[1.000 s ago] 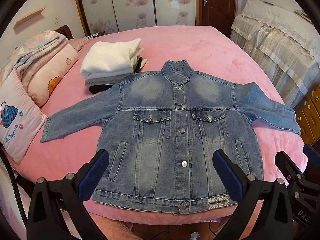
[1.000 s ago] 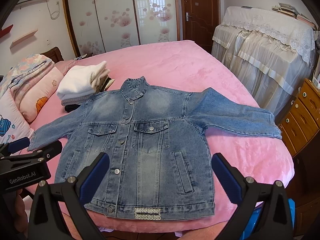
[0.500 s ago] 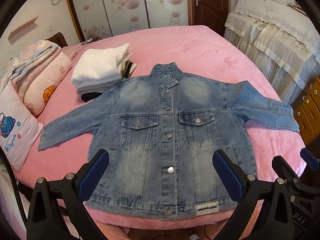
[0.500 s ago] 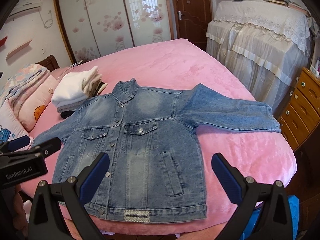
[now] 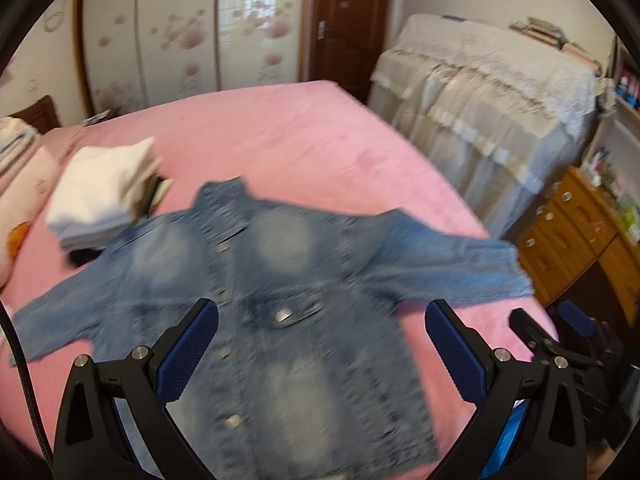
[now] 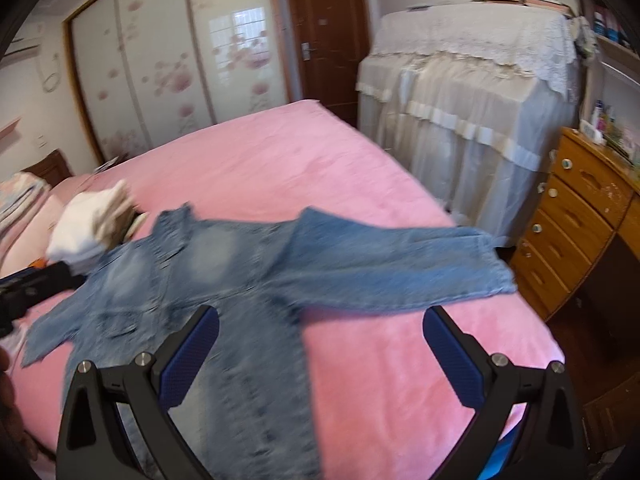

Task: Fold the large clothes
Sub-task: 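Grasp the denim sleeve cuff with the right tool and lift it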

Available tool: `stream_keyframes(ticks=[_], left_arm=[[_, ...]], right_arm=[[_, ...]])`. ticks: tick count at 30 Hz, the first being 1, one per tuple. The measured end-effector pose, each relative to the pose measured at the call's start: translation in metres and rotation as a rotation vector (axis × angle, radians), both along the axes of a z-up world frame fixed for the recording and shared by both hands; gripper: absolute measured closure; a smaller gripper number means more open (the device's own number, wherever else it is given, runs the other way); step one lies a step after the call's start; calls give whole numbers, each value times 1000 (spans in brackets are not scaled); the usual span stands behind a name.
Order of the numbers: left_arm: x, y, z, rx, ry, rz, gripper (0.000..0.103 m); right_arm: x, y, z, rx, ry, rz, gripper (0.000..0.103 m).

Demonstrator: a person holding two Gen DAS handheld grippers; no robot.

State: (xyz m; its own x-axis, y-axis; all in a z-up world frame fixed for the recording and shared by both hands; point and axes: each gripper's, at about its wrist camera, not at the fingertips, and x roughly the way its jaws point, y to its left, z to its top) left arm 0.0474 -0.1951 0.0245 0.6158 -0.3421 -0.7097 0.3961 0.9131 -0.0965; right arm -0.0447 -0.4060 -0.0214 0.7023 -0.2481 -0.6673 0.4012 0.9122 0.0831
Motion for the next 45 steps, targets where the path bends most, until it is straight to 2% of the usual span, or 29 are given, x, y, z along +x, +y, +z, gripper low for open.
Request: stream_keyframes(ticks=[4,8,12,14,16,20,21,23,26,29,30,31,32,33,34,35,38,40,42,45], left_arm=[[25,-40,-12,-50,-15,-62,0],[43,-81,-37,-29,-45,-121,0],[67,-124,-83,-13,31,-153,0],[75,-138,-104,-32,60,-160,0],[83,-150,-125,-13,94,-153,0],[95,-164,-160,36,148,-132,0],[99,-169,-170,39,176,-135,3],[104,-172,-183,27,217,-153,10],[107,-173,-193,8,234,-167,10],[105,-178,-194,-3,223,-182,10],[104,-181,-194,-5,218,-190,10],[104,-182,-191,-9,217,-194,10],[103,-183,-190,-12,212,-196,10],[104,-182,-188,-11,209,-194,10],[103,-180,-187,-12,203,-191,10],[103,-175,-184,-10,200,-184,10],[105,-154,-176,-10,192,-143,10],[108,-128,-170,-21,180,-89,10],[111,-98,-163,-39,168,-30,10],[114,-44,-152,-78,144,83,10]], right_arm=[[15,-55,-21,15,22,-88,1],[24,-116,-52,86,61,-179,1],[23,-164,-88,162,107,-252,1],[21,-181,-106,220,119,-269,4],[17,-195,-124,292,129,-280,13],[9,-217,-152,422,111,-315,15],[7,-222,-159,448,105,-331,15],[8,-229,-166,480,87,-352,16],[16,-243,-178,525,65,-381,20],[23,-253,-185,541,43,-401,30],[27,-256,-189,539,47,-413,40],[28,-259,-190,532,50,-421,53],[31,-260,-191,512,61,-439,62],[33,-261,-190,490,64,-458,79],[35,-261,-190,483,59,-462,91],[36,-260,-187,476,46,-464,95],[43,-237,-154,342,-13,-441,96],[51,-208,-119,247,-86,-359,96],[67,-164,-80,183,-168,-214,96],[95,-95,-41,111,-237,10,96]])
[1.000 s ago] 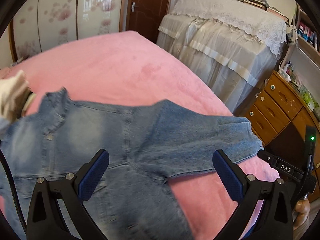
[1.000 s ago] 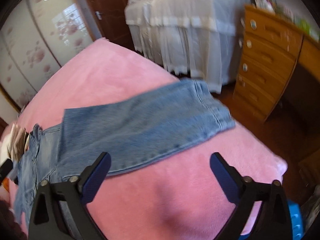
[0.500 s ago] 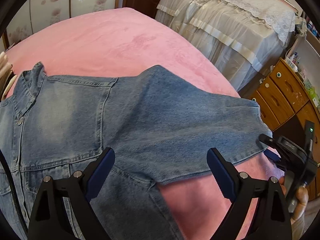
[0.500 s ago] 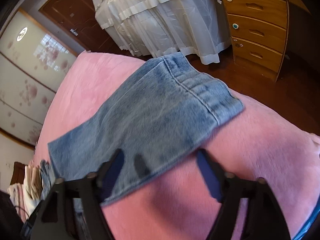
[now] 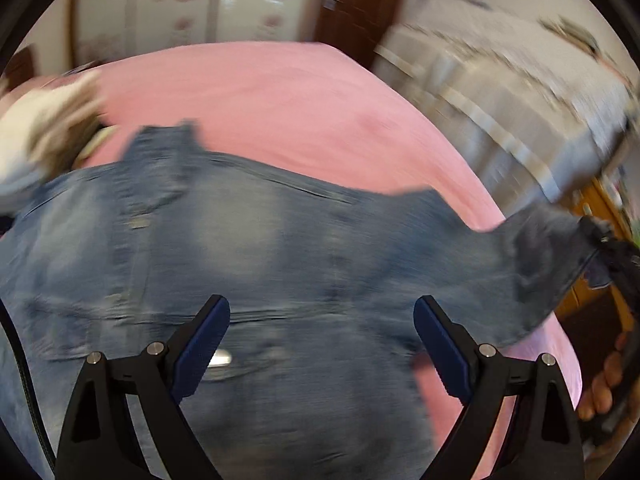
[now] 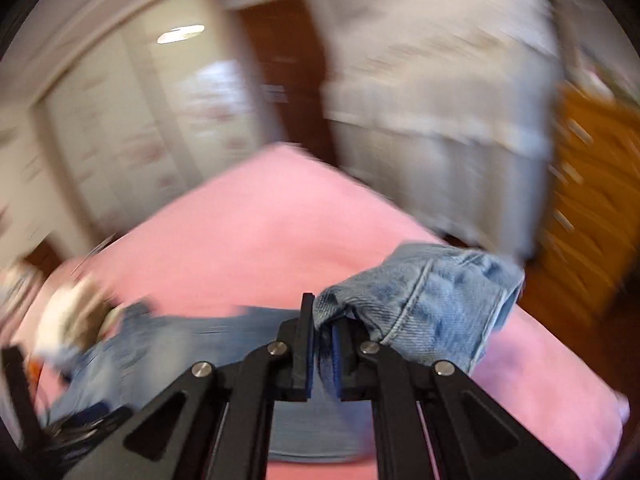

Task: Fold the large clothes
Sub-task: 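Fold the held sleeve across the jacket front and open the right tool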

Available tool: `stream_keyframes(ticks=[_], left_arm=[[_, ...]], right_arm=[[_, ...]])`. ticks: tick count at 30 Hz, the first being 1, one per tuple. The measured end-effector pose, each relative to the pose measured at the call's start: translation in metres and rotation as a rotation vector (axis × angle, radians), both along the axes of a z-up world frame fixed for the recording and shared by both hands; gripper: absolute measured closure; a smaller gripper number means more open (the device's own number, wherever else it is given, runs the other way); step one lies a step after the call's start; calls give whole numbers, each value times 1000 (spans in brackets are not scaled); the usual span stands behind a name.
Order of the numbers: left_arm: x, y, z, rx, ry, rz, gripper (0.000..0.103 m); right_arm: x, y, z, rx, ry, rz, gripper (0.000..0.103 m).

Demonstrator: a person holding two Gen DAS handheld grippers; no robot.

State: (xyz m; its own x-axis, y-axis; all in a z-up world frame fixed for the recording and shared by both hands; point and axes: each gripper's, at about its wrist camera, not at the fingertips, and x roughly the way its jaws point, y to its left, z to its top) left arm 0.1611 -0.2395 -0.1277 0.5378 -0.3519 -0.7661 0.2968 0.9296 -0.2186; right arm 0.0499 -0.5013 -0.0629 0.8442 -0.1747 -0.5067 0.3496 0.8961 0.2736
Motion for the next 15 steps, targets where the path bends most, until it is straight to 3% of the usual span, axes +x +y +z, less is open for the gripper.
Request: stream_keyframes(ticks=[3,7,12,15], left_arm=[[3,61,5,-36,-4,117,10],[13,128,-7,-24,15,241,10],[23,165,-44,7,110,252,10],[26,166,-63,-32,162,211,10]], right_arm=[[38,91,9,-65,-11,260,97],[85,190,-33,-143,123,469,96],[110,256,-113,-239,336,561,85],[102,258,-126,-202,389,564,77]])
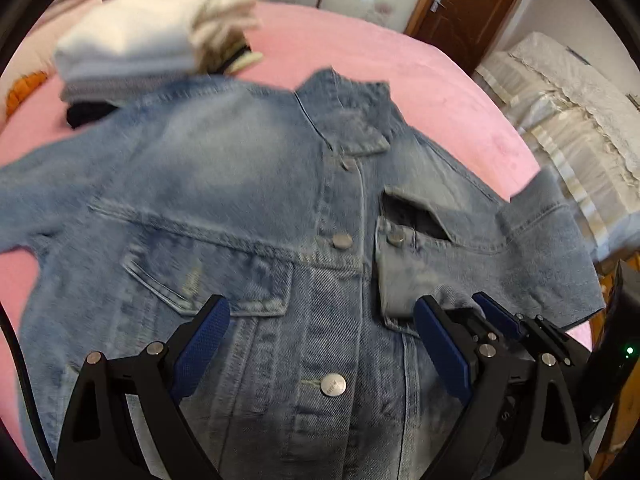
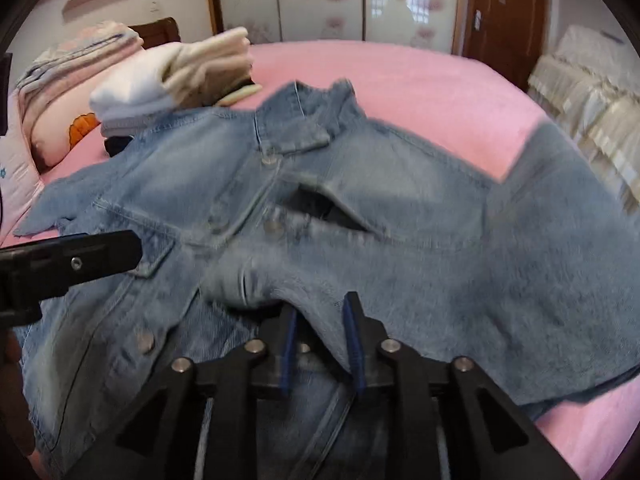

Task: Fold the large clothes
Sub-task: 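Fold the held sleeve across the jacket front and open the right tool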

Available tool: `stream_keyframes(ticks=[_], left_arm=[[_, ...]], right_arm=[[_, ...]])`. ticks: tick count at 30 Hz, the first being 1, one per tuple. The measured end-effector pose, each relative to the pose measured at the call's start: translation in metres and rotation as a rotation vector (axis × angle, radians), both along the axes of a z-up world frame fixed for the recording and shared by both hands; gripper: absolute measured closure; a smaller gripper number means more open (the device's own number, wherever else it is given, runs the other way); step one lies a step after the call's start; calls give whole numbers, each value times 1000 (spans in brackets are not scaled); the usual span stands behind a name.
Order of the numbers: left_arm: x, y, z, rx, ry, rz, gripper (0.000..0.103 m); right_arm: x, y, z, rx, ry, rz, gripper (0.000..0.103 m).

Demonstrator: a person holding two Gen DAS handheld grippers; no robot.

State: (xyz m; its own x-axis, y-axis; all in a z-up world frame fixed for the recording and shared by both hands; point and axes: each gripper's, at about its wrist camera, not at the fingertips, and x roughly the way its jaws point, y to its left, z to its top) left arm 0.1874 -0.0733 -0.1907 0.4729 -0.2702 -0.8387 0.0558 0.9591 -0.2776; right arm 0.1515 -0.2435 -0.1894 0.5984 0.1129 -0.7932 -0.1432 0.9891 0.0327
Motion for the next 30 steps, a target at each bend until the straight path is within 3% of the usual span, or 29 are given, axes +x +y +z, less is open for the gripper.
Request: stream_keyframes(ticks=[4,7,11,12,19,24,26,28,30], left_arm=[[10,-7,-15,-143,33,-81,10],[22,-17,-28,-270,95,-138,13],[27,-30,-51,-455,196,-161,43],[29,-31,-58,-481,219,-135,43],[24,-31,-68,-603,240,-59,43],[30,-38,-77,-638,248,-8,43],[31,-36,-79,-633,241,8,45],[31,-36,-72,-569,198,29,54],[34,-37,-70,-551,194,21,54]], right_arm=[[-31,-23,20,65,-24,-43,52],[-54,-37,38,60,-74,-77,50],[-69,-48,41,92,-74,-124,50],[-73,-51,40,106,-65,-135,50],[-77,-58,27,168,-29,-161,50],[-78,-58,25,196,-39,-163,50],[-79,-60,24,202,-39,-170,50],[-81,-62,22,215,-31,-176,50],[-83,-66,20,228,-23,-186,50]])
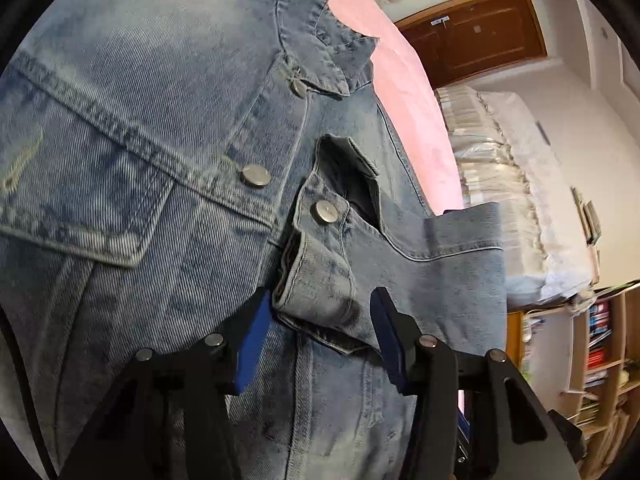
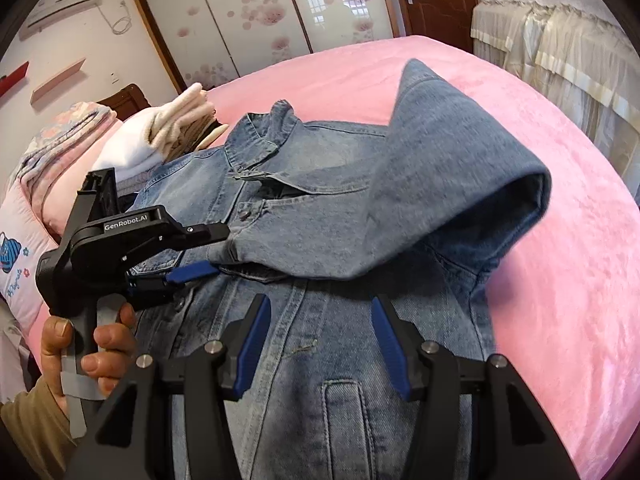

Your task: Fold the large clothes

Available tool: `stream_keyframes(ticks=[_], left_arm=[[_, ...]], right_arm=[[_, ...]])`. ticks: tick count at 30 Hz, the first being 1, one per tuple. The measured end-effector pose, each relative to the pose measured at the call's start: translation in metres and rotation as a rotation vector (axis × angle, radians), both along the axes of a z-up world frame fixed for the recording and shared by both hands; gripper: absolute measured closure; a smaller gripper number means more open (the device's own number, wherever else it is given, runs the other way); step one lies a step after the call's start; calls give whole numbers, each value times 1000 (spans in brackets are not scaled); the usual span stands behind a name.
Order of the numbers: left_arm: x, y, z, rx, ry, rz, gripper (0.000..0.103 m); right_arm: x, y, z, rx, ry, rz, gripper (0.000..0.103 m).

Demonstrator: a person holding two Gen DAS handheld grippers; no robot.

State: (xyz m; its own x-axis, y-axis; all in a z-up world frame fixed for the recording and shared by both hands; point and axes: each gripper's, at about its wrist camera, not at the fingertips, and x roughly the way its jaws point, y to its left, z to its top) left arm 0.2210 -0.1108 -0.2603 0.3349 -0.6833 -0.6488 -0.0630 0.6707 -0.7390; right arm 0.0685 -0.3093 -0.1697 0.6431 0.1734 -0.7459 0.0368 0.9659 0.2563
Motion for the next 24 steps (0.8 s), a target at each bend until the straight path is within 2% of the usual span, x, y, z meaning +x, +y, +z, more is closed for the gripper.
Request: stream_keyframes(ticks=[5,8,9,11,15,17,21,24], left_arm=[[10,-6,-2,-46,4,3,54],[15,-2,-6,-43,6,4,55],[17,-3,-2,-17,-4,8,69],[19,-4,8,78,-27,-9,79],[25,-20,35,205,-42,-61,81],[26,-21,42,239,-44,-99,81],[27,-18,41,243,26,-144,81],[20,-20,44,301,42,-165,82]], right_arm=[[-4,-5,-6,7,11,-16,50],[-4,-9,-10,14,23,-35,50],[-4,-11,-11,20,27,-41,50],[-5,-13,-10,20,29,-54,50],[-6,-18,-5,2,24,-71,50],[-7,-20,-3,-10,21,-79,50],[-9,-25,0,0,17,-93,50],[-8,-28,-4,26,34,-95,50]])
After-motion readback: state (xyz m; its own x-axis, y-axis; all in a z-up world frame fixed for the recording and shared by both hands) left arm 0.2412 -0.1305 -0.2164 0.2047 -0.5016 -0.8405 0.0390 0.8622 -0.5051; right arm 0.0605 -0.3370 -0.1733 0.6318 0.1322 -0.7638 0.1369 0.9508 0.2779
